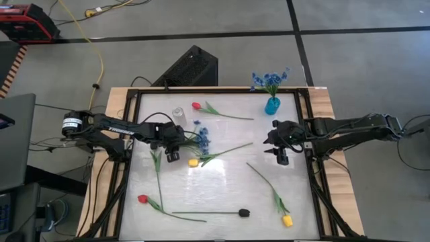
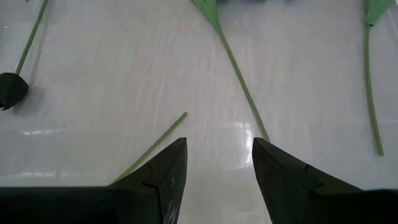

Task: Sort flowers into vase by color
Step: Put the blue flower into the blue vase

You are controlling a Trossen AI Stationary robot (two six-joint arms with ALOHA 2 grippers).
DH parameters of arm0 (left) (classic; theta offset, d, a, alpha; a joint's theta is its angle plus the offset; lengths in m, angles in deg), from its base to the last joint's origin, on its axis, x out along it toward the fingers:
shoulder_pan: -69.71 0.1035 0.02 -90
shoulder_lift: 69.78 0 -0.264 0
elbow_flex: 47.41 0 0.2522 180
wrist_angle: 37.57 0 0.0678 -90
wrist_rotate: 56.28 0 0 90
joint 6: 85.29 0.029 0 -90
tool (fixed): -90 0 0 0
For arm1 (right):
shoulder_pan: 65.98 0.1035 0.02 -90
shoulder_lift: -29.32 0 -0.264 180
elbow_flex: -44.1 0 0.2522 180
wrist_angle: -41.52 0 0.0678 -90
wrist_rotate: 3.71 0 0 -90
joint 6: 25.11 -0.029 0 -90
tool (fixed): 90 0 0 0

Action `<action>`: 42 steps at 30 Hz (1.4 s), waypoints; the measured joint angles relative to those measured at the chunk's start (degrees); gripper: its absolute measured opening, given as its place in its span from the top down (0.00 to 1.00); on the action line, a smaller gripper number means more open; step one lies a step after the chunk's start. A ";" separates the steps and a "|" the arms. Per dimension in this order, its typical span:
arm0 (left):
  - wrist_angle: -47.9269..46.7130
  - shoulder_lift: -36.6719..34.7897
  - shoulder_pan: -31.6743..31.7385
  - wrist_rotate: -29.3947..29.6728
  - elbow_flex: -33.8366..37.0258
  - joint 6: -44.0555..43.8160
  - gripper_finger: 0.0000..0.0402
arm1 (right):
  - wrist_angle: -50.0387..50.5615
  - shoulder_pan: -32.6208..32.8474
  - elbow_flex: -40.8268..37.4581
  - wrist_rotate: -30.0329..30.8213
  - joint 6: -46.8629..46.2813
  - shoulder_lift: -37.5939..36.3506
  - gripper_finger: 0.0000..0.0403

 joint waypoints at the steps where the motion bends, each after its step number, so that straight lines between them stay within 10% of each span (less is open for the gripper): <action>1: 0.21 0.02 0.00 -0.28 0.02 0.04 0.79 | 0.00 -0.02 0.00 0.00 0.02 0.00 0.49; 5: 1.89 -0.22 0.01 0.37 0.10 1.08 0.96 | -0.21 -0.02 0.00 0.00 0.02 0.00 0.49; 20: 11.03 -27.62 -2.14 17.56 -2.72 11.89 0.97 | -4.78 -0.02 0.00 -0.02 -2.39 0.02 0.49; 31: 26.24 -40.40 -2.84 -1.47 -2.73 10.51 0.97 | -14.22 0.46 0.00 -0.07 -4.62 2.01 0.49; 42: 49.12 -24.52 -6.29 -6.25 -2.76 8.01 0.97 | -47.56 1.51 0.04 -0.19 3.47 14.75 0.49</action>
